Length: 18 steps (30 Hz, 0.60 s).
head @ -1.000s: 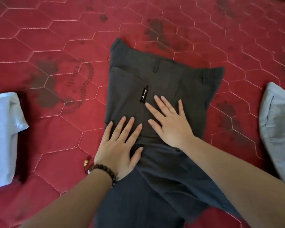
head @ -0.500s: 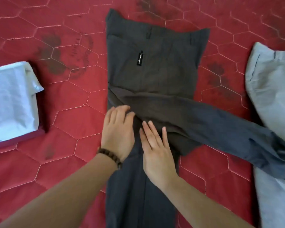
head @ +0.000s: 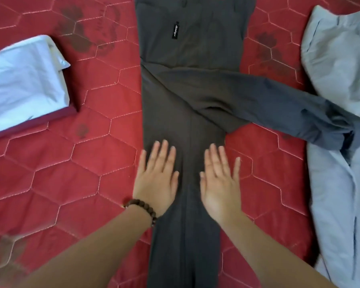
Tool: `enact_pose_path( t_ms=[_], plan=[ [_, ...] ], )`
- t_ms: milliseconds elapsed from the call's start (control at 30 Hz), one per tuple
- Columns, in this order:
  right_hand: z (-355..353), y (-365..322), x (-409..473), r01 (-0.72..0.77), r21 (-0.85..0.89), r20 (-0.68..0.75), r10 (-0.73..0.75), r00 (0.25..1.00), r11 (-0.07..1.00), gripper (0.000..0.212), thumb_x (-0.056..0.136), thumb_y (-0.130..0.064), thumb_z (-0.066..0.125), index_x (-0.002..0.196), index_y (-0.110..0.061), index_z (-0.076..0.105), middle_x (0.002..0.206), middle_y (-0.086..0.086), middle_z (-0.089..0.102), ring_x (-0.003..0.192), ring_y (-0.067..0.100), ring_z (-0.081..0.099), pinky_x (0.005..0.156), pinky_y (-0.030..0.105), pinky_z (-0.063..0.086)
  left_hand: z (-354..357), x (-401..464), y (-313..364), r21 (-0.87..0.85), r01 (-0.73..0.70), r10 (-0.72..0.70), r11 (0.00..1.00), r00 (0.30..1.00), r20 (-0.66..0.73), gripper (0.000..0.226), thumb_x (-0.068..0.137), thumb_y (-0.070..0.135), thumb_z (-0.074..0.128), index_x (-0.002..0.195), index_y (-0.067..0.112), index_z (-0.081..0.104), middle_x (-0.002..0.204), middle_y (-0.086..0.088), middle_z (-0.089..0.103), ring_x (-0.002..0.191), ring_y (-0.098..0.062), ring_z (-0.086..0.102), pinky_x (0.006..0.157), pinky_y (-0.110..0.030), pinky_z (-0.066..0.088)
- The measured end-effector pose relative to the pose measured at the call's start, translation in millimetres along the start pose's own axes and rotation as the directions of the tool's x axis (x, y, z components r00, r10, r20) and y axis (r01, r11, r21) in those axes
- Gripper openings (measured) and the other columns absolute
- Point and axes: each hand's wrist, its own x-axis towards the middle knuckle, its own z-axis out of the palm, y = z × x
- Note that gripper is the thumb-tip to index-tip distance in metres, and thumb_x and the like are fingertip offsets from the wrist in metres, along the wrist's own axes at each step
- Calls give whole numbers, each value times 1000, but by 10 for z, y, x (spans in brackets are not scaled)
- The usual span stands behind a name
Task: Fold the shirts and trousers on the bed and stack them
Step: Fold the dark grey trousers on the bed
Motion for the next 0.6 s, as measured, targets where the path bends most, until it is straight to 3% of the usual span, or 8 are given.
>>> enact_pose_path(
  t_ms=[100, 267, 367, 467, 533, 600],
  plan=[
    [163, -329, -370, 118, 37, 40, -119, 992, 992, 56, 99, -34, 30, 151, -13, 26, 159, 1, 17, 148, 20, 14, 118, 54, 11, 171, -467, 148, 10, -88, 87, 996, 995, 53, 58, 98, 41, 22, 151, 16, 23, 159, -5, 21, 147, -23, 16, 116, -48, 13],
    [241, -76, -914, -7, -18, 73, 8, 997, 1000, 60, 99, -44, 27, 152, -16, 23, 160, 1, 18, 148, 20, 12, 118, 56, 12, 248, -950, -123, 52, 53, -56, 997, 996, 62, 60, 99, 45, 19, 153, 20, 15, 160, -3, 15, 147, -24, 13, 117, -49, 15],
    [166, 46, -1205, -65, -8, 60, 66, 996, 998, 60, 99, -45, 28, 149, -12, 32, 157, 8, 27, 146, 24, 22, 117, 54, 17, 179, -1219, -25, -46, 210, -206, 977, 976, 70, 59, 100, 40, 29, 151, 10, 23, 157, -8, 24, 145, -27, 22, 117, -47, 21],
    [39, 5, -1456, -192, 90, 21, 190, 981, 977, 56, 94, -40, 52, 139, -8, 47, 134, 13, 54, 124, 31, 50, 102, 49, 41, 38, -1491, 190, -256, 320, -319, 912, 947, 46, 52, 92, 31, 55, 134, 1, 48, 131, -15, 54, 123, -35, 49, 101, -45, 41],
    [-49, -129, -1609, -260, 213, 52, 255, 965, 942, 58, 88, -35, 65, 136, -7, 49, 116, 10, 60, 106, 28, 57, 89, 43, 50, -76, -1660, 359, -405, 387, -363, 828, 922, 139, 45, 94, 31, 55, 128, 3, 50, 115, -12, 60, 107, -31, 57, 88, -39, 47],
    [-120, -272, -1705, -381, 356, 154, 349, 924, 853, 55, 89, -35, 64, 133, -7, 48, 113, 8, 62, 105, 26, 60, 88, 37, 51, -135, -1753, 475, -448, 536, -467, 716, 844, 264, 44, 96, 41, 49, 122, 6, 49, 103, -9, 62, 97, -29, 61, 75, -35, 47]
  ],
)
